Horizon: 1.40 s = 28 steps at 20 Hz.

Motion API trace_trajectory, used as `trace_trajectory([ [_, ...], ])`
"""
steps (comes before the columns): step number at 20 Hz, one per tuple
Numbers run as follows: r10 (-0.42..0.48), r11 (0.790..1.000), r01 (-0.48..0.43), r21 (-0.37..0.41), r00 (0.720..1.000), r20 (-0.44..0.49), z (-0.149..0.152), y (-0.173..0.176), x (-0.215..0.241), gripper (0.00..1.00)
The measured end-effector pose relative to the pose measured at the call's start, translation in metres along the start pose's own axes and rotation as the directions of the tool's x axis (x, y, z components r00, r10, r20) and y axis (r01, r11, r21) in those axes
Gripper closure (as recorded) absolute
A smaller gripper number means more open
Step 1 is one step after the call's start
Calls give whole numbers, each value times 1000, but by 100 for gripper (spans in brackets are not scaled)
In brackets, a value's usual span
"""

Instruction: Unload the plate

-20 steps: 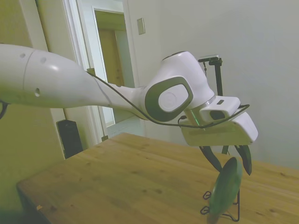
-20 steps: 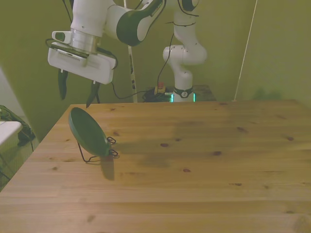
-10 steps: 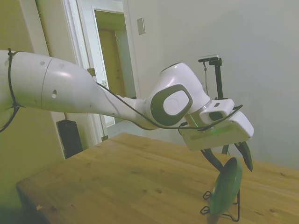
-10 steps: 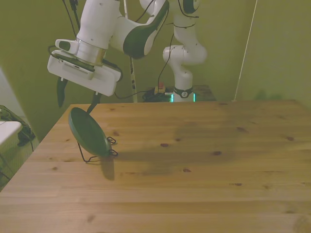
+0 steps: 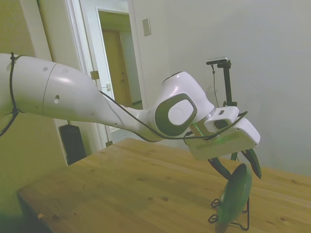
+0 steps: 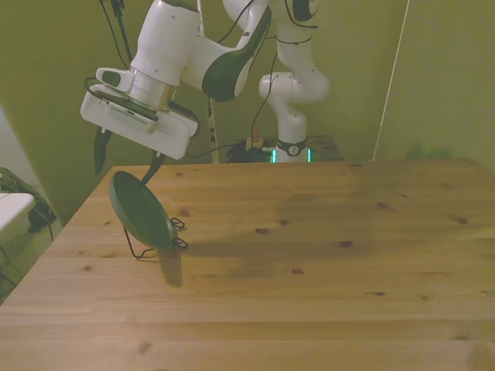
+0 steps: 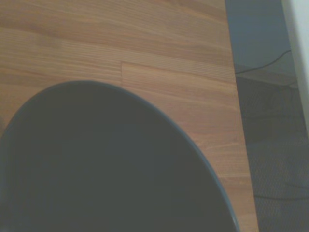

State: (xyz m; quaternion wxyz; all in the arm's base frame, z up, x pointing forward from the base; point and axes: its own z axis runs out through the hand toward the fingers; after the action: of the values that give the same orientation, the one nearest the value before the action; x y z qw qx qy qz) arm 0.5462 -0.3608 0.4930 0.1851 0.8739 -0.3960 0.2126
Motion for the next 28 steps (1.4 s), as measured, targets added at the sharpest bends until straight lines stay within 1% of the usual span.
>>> trace_trajectory([
  [16,5,1000,-5,-4,1000,1,8,7,-4,100],
  [28,8,1000,-8,-1,1000,-13,2,7,1,100],
])
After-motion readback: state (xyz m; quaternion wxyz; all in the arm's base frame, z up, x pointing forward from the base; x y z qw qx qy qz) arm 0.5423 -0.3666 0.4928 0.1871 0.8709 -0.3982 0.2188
